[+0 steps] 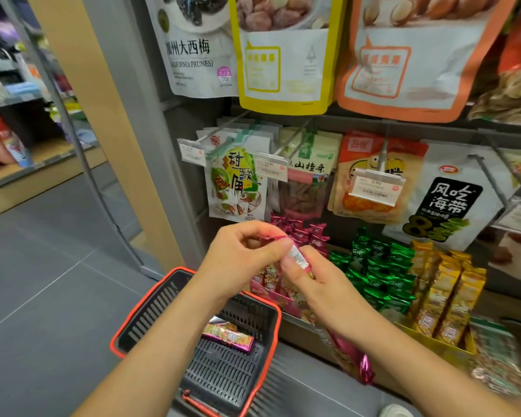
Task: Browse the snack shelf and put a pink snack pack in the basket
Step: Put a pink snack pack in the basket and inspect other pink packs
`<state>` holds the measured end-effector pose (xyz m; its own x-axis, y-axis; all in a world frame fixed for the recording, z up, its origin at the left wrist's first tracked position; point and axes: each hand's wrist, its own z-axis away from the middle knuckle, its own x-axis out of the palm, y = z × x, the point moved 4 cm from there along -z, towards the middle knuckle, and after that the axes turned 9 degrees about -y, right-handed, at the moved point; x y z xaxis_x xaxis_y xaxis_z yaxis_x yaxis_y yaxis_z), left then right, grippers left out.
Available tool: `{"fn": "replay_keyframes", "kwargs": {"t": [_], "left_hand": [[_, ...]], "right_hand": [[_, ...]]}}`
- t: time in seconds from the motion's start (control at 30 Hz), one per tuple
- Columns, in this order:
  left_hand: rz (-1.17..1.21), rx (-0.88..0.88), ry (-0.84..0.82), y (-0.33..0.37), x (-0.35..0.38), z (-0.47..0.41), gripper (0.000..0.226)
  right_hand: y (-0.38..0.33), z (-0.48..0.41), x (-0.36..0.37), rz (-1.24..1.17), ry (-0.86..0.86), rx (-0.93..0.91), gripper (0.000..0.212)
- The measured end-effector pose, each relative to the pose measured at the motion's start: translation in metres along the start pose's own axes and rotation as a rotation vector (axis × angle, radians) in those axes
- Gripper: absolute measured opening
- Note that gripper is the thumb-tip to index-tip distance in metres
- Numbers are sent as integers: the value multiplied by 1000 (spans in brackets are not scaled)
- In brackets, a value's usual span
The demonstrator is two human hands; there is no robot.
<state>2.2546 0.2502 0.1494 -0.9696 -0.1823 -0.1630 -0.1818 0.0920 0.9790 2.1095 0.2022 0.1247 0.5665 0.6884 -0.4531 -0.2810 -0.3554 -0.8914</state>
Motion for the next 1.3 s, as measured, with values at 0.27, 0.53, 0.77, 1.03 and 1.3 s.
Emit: {"fn": "replay_keyframes", "kwargs": {"t": [0.27, 0.53, 0.77, 1.03, 1.3], "left_hand": [[205, -94, 133, -9, -19, -7, 15], [249, -124, 278, -16, -27, -8, 18], [266, -155, 295, -23, -19, -9, 54], [372, -182, 129, -24, -2, -8, 26], [202, -180, 74, -20, 0, -6, 34]], "right_hand": [[2, -2, 4, 3, -107, -19, 45], [7, -1, 5, -47, -120, 37, 40], [11, 4, 12, 16, -50, 34, 52], [5, 4, 12, 24, -4, -36, 43], [4, 4, 7, 40, -82, -72, 47]]}}
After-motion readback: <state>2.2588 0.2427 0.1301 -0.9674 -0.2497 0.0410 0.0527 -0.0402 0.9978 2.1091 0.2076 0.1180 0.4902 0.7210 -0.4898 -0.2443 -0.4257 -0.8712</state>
